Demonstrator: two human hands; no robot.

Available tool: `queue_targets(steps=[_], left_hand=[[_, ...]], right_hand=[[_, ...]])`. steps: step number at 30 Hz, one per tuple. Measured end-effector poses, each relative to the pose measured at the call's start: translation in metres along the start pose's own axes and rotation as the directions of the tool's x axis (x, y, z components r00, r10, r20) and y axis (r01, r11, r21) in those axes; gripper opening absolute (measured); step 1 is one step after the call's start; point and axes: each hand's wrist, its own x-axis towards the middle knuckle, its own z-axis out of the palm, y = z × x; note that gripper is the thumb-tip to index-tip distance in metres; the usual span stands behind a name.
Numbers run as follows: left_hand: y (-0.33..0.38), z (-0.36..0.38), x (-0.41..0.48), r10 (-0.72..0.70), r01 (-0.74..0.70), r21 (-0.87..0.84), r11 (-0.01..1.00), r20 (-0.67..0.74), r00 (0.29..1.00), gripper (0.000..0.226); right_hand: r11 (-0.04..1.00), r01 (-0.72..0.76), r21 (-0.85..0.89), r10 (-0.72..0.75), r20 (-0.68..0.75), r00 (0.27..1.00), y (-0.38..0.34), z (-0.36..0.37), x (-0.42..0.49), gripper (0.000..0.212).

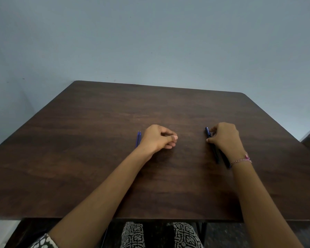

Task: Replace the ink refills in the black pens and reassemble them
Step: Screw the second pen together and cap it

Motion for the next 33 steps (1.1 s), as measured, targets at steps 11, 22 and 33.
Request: queue_targets(steps=[11, 22, 33], left_hand=[[-0.0017, 0.0005, -0.0016, 0.01, -0.011, 0.014, 1.0, 0.001, 1.0, 0.007], [-0.0011, 0.0007, -0.0041, 0.014, -0.015, 0.03, 0.999, 0.005, 1.0, 0.01], [-0.0012, 0.0011, -0.0038, 0.013, -0.014, 0.039, 0.999, 0.017, 1.0, 0.014]], right_hand=[[0.996, -0.028, 0.085, 0.036, -0.085, 0.996, 0.0058, 0.0043, -0.0042, 0.027], [0.989, -0.074, 0.125, 0.083, -0.072, 0.994, 0.0075, 0.0035, -0.0044, 0.027], [0.981, -0.041, 0.189, 0.062, -0.105, 0.993, 0.0094, 0.0019, -0.0077, 0.016]])
